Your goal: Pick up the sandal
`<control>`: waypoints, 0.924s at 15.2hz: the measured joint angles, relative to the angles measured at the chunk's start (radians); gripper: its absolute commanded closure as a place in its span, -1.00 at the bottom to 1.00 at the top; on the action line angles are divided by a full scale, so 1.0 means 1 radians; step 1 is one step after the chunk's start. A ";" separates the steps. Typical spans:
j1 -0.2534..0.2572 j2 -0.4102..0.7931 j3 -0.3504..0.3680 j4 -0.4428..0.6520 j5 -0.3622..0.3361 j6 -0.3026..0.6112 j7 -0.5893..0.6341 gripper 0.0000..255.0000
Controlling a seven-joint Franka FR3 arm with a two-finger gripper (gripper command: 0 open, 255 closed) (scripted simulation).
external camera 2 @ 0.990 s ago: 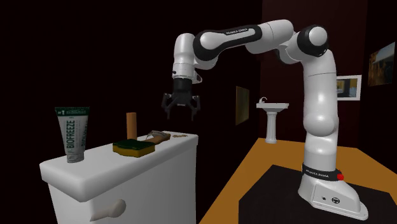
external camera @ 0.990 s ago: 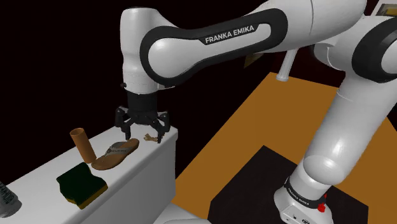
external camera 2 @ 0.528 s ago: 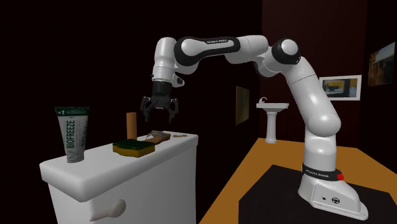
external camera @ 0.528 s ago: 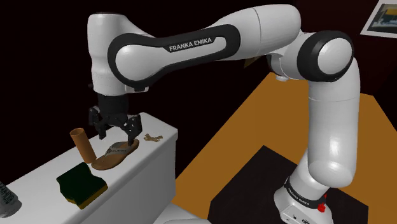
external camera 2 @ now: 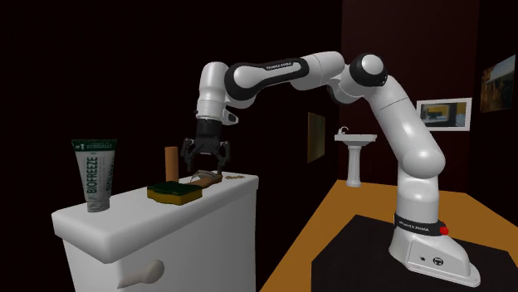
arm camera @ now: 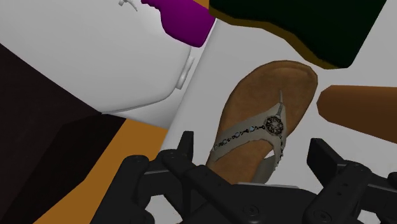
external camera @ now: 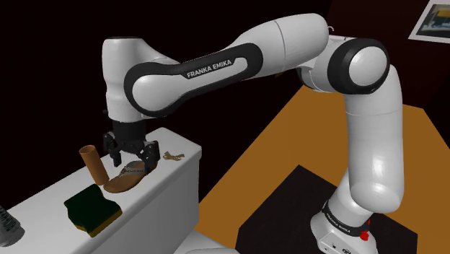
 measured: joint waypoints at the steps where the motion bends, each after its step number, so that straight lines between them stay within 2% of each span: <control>1: -0.001 -0.001 0.000 -0.005 0.000 0.005 0.000 1.00; 11: -0.001 -0.002 0.001 -0.008 0.001 0.009 0.000 1.00; 14: 0.002 -0.004 0.002 0.015 0.002 -0.017 0.001 1.00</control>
